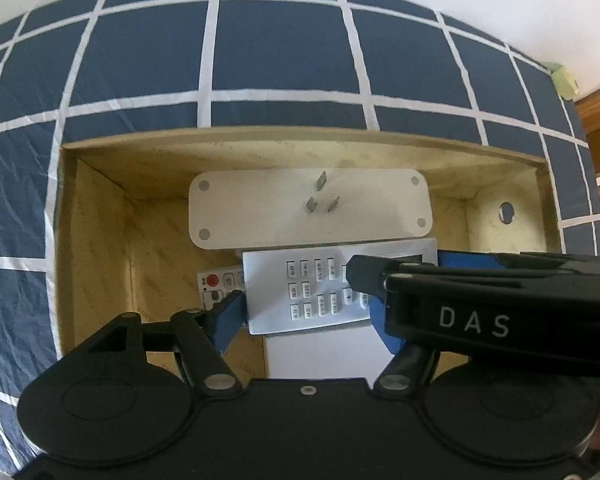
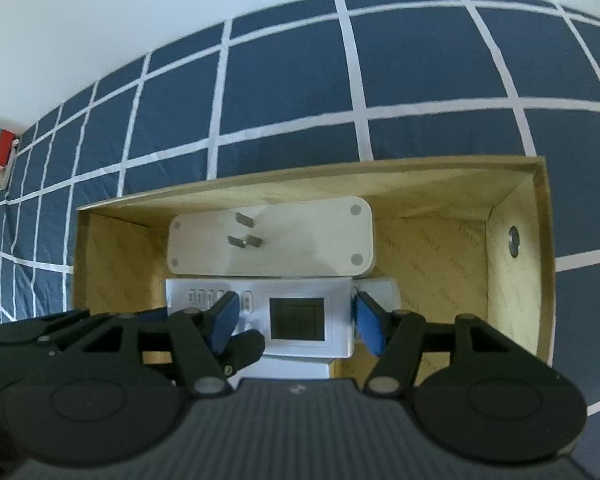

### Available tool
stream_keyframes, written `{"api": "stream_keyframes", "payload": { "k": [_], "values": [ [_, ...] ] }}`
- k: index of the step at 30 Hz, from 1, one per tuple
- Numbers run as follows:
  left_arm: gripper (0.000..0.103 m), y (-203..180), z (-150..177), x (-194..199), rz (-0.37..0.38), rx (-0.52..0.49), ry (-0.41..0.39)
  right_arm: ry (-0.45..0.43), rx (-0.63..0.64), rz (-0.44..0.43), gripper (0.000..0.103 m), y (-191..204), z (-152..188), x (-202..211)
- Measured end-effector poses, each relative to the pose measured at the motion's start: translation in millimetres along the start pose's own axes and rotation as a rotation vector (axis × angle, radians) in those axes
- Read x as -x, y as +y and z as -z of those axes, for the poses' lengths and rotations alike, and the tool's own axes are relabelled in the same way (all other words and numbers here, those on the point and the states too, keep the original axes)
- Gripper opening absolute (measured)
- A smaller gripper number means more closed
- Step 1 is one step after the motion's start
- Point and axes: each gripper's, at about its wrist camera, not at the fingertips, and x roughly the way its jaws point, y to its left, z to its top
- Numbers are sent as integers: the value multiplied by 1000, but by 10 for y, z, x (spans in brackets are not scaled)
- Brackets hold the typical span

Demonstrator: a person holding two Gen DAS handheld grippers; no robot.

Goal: Organize objects
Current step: 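Lower the air-conditioner remote into the box and open both tools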

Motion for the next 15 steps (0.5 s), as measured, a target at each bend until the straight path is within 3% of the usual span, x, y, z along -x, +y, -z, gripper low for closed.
{"api": "stream_keyframes", "payload": {
  "k": [15],
  "values": [
    [67,56,4,-189,3,3,25,45,-22,15,63,-48,2,-260]
  ]
}}
